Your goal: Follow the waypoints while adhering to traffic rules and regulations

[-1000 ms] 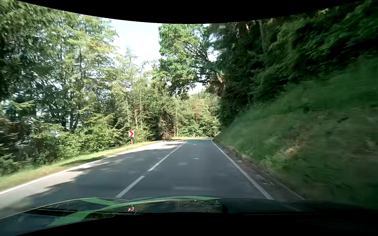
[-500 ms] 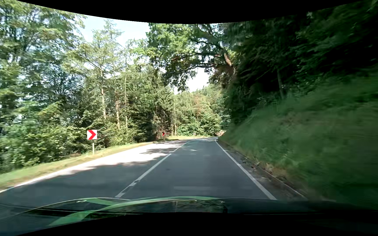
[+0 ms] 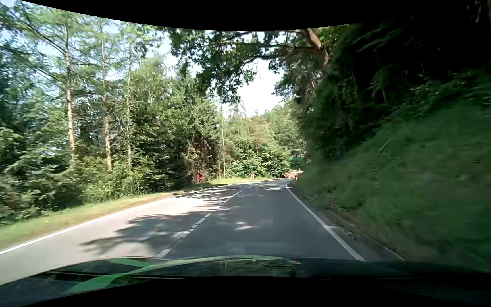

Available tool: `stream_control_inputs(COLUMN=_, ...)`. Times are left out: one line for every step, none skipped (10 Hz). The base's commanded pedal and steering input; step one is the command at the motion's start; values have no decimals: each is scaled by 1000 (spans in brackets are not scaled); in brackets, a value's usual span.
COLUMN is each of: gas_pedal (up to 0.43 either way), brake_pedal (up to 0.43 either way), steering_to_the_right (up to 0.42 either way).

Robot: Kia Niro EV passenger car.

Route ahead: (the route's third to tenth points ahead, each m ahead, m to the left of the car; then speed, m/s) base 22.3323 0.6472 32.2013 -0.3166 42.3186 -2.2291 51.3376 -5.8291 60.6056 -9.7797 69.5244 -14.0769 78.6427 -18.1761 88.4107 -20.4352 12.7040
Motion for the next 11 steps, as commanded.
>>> stream_control_inputs(gas_pedal=87, brake_pedal=0, steering_to_the_right=-3)
stream_control_inputs(gas_pedal=110, brake_pedal=0, steering_to_the_right=-1)
stream_control_inputs(gas_pedal=118, brake_pedal=0, steering_to_the_right=1)
stream_control_inputs(gas_pedal=130, brake_pedal=0, steering_to_the_right=2)
stream_control_inputs(gas_pedal=118, brake_pedal=0, steering_to_the_right=3)
stream_control_inputs(gas_pedal=118, brake_pedal=0, steering_to_the_right=6)
stream_control_inputs(gas_pedal=110, brake_pedal=0, steering_to_the_right=8)
stream_control_inputs(gas_pedal=110, brake_pedal=0, steering_to_the_right=8)
stream_control_inputs(gas_pedal=118, brake_pedal=0, steering_to_the_right=10)
stream_control_inputs(gas_pedal=118, brake_pedal=0, steering_to_the_right=12)
stream_control_inputs(gas_pedal=118, brake_pedal=0, steering_to_the_right=12)
